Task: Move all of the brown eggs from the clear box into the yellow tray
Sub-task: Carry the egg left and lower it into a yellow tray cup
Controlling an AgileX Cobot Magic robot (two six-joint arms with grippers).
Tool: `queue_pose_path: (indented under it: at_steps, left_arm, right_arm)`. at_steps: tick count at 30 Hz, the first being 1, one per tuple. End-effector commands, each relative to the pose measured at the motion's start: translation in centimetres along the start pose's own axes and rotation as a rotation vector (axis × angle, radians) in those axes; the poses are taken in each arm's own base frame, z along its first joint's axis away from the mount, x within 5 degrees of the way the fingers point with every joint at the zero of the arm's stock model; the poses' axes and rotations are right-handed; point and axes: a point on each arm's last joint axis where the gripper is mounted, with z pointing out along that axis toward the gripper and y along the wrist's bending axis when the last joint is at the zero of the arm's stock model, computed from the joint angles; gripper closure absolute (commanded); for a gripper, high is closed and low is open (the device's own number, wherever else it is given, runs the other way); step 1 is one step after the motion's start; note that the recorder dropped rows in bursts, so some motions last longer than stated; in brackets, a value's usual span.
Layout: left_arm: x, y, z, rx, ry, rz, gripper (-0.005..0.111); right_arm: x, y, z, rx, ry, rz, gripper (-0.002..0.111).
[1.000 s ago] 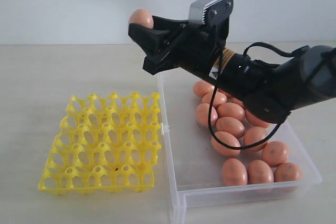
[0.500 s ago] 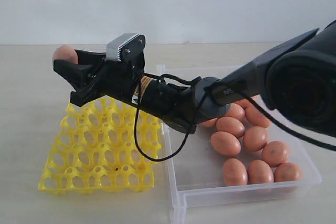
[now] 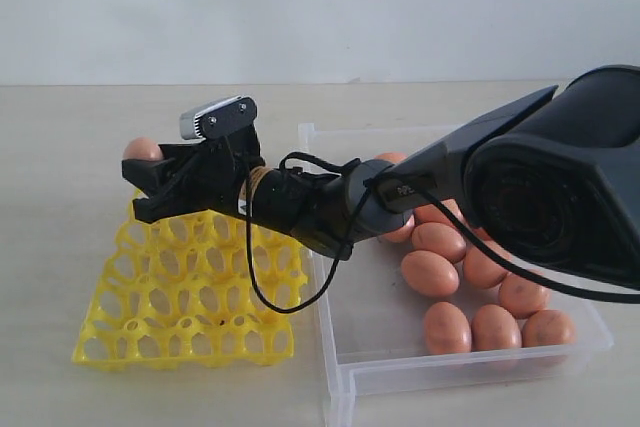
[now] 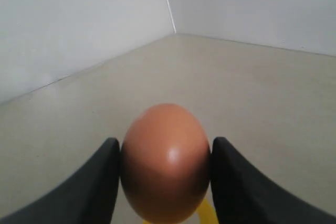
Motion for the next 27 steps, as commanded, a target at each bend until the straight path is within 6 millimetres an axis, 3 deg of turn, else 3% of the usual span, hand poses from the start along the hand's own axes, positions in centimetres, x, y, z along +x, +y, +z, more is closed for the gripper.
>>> queue_pose_path:
  at_steps: [1,27]
  left_arm:
    - [0.1,0.1,-0.1,-0.004,0.003,0.004,0.103]
    - [0.1,0.1,-0.1,-0.004,-0.001,0.004,0.103]
  right_arm:
    - [0.0,-0.1,0.1,0.012,0.031,-0.024,0.109]
    - [1.8,1.4,0.3,-0.027,0.213,-0.024,0.109]
